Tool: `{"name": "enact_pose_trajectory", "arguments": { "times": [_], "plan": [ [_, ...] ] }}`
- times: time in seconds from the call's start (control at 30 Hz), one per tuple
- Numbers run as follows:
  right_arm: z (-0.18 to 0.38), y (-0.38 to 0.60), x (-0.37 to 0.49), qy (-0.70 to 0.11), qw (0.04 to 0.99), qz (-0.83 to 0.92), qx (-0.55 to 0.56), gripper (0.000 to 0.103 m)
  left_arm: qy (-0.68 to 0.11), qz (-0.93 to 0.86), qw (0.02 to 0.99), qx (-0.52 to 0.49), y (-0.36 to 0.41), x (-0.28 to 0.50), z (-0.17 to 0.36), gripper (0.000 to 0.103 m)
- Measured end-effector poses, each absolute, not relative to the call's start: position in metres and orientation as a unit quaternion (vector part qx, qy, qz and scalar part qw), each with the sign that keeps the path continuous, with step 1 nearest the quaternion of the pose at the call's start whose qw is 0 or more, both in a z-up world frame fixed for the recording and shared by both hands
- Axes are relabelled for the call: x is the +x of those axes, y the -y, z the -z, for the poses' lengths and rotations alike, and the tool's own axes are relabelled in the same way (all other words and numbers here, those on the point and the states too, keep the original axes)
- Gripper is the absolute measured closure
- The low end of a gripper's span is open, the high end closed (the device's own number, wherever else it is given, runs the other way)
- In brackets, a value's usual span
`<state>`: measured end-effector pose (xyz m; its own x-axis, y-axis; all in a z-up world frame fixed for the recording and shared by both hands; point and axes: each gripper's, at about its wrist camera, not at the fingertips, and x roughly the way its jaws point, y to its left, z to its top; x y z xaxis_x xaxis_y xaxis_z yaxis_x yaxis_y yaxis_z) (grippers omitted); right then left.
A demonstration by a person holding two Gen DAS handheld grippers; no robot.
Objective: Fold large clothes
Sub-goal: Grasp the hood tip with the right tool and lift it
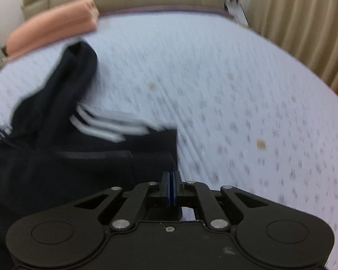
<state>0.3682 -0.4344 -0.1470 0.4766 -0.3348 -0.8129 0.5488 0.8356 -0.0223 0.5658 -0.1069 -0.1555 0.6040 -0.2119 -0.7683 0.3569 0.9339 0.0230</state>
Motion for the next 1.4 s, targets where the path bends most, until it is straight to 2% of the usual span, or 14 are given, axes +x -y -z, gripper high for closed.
{"name": "enact_pose_trajectory", "arguments": {
  "times": [0.17,0.23,0.33,0.4,0.47,0.5,0.53,0.57,0.6,0.7,0.93,1.23,1.3,1.4],
  "plan": [
    [0.166,0.43,0.375,-0.471,0.841,0.25,0.092,0.096,-0.416,0.165,0.887,0.114,0.111,0.566,0.161,0.071],
    [0.162,0.432,0.375,-0.477,0.837,0.254,0.086,0.086,-0.419,0.165,0.887,0.103,0.107,0.566,0.157,0.071],
    [0.135,0.431,0.363,-0.452,0.848,0.264,0.083,0.064,-0.407,0.157,0.894,0.106,0.102,0.557,0.145,0.068],
    [0.115,0.42,0.356,-0.423,0.862,0.271,0.06,0.026,-0.394,0.16,0.899,0.104,0.098,0.549,0.134,0.068],
    [0.102,0.403,0.355,-0.401,0.88,0.25,0.035,0.027,-0.384,0.167,0.903,0.096,0.096,0.544,0.123,0.068],
    [0.1,0.394,0.357,-0.402,0.885,0.233,0.03,0.034,-0.38,0.173,0.904,0.091,0.097,0.542,0.119,0.067],
    [0.101,0.386,0.36,-0.405,0.888,0.215,0.029,0.044,-0.377,0.179,0.904,0.088,0.099,0.542,0.116,0.067],
    [0.105,0.379,0.365,-0.414,0.887,0.202,0.024,0.069,-0.376,0.185,0.904,0.087,0.102,0.542,0.114,0.066],
    [0.11,0.374,0.369,-0.424,0.884,0.197,0.016,0.078,-0.377,0.188,0.902,0.09,0.105,0.542,0.114,0.066],
    [0.127,0.375,0.374,-0.445,0.874,0.194,0.037,0.081,-0.392,0.186,0.896,0.093,0.109,0.548,0.122,0.063],
    [0.153,0.395,0.383,-0.508,0.84,0.173,0.073,0.076,-0.424,0.163,0.881,0.132,0.113,0.554,0.149,0.064],
    [0.084,0.415,0.475,-0.369,0.921,0.102,0.076,0.069,-0.393,0.207,0.892,0.082,0.131,0.571,0.128,0.062],
    [0.085,0.424,0.513,-0.332,0.936,0.087,0.082,0.052,-0.408,0.211,0.883,0.093,0.137,0.578,0.141,0.062],
    [0.093,0.441,0.577,-0.306,0.943,0.074,0.103,0.046,-0.422,0.217,0.875,0.095,0.135,0.581,0.159,0.06]
  ]
}}
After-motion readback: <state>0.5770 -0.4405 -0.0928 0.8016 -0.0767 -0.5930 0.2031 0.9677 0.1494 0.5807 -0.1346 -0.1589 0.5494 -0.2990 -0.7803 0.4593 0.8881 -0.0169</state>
